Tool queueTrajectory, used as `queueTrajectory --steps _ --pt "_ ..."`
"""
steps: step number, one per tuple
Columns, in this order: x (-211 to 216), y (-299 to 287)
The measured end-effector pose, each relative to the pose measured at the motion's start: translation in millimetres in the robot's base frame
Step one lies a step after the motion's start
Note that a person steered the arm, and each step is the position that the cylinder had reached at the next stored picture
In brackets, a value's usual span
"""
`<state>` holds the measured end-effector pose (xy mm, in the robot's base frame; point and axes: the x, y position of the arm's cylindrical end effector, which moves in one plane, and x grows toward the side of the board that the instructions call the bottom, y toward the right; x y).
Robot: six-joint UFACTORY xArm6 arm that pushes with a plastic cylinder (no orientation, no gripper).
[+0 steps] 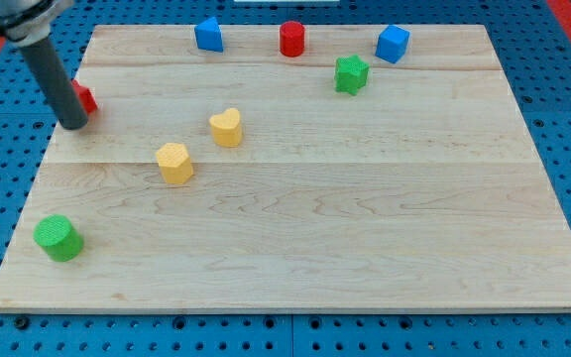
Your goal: Move the red star diagonally to the bottom left of the blue triangle
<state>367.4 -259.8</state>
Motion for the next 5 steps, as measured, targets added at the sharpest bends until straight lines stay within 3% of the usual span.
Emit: queueTrajectory --steps 1,2,4,5 --pt "39 -5" --pt "51 -28" --pt "-8 -41" --pt "-41 -20"
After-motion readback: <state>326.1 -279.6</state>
